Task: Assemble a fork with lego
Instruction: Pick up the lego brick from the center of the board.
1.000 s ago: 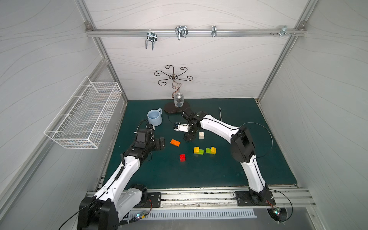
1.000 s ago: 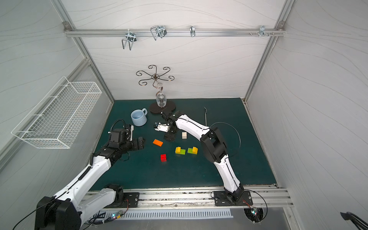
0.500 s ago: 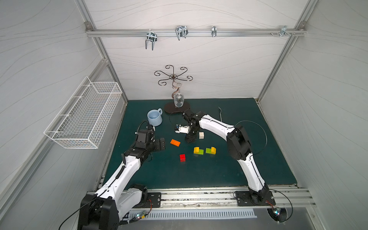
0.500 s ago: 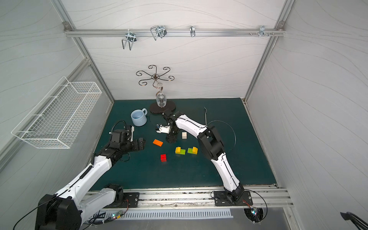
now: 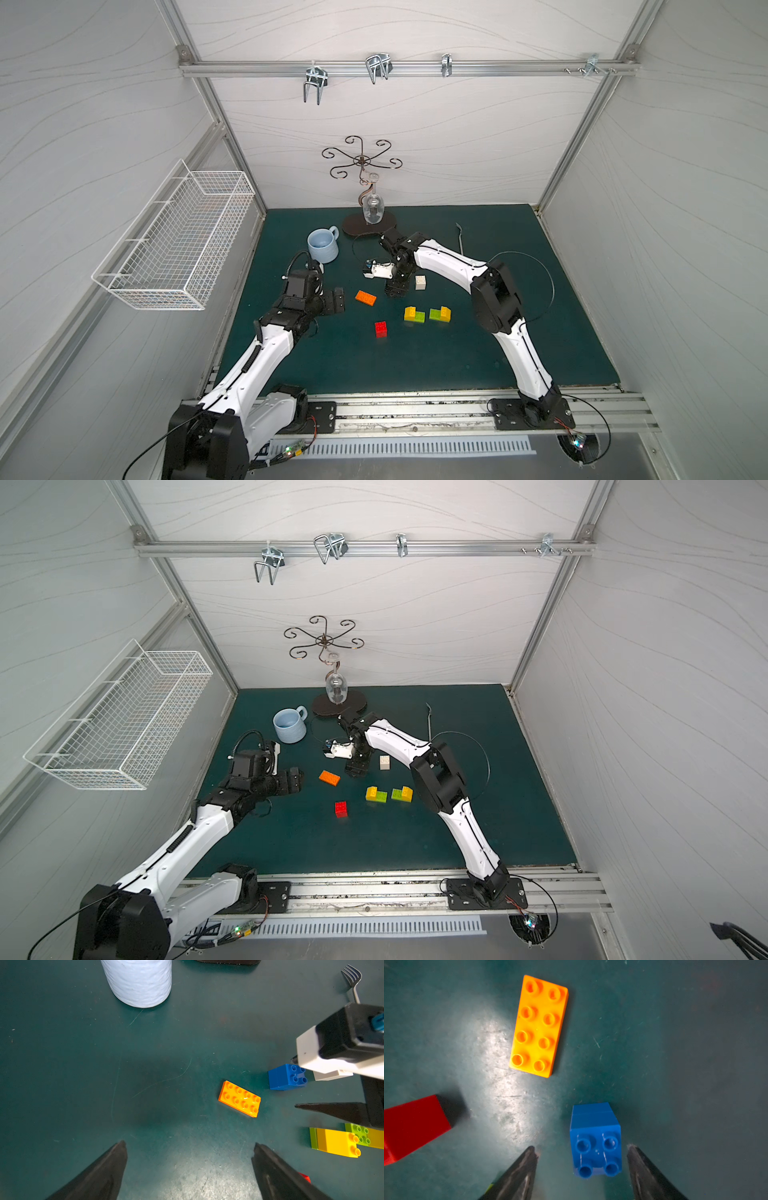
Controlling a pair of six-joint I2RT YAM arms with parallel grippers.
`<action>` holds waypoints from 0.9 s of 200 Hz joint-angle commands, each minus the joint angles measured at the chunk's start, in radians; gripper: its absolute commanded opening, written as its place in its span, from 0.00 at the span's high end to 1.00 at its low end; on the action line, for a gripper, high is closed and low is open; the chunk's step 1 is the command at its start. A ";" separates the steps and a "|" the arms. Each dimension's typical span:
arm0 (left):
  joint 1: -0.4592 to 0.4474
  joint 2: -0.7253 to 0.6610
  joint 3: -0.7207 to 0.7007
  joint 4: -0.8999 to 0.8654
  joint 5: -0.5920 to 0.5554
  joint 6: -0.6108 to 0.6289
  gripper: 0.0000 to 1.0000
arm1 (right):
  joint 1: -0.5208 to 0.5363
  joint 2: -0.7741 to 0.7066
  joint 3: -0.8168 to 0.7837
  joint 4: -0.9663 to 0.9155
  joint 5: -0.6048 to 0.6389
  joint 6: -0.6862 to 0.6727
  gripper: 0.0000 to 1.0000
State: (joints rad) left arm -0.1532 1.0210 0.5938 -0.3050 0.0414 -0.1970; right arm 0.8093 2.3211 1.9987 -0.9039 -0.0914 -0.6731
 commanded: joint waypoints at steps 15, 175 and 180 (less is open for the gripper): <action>0.004 0.005 0.002 0.049 -0.004 -0.002 0.00 | -0.004 0.039 0.041 0.014 -0.001 0.003 0.24; 0.004 0.019 0.001 0.061 0.005 -0.009 0.00 | -0.001 0.031 0.013 -0.023 -0.035 0.013 0.74; 0.004 0.019 0.001 0.061 0.004 -0.010 0.00 | -0.001 0.028 0.011 -0.024 -0.035 0.013 0.77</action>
State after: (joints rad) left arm -0.1528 1.0359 0.5938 -0.2859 0.0418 -0.1974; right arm 0.8093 2.3577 2.0342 -0.8906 -0.1120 -0.6701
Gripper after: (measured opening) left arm 0.996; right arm 0.359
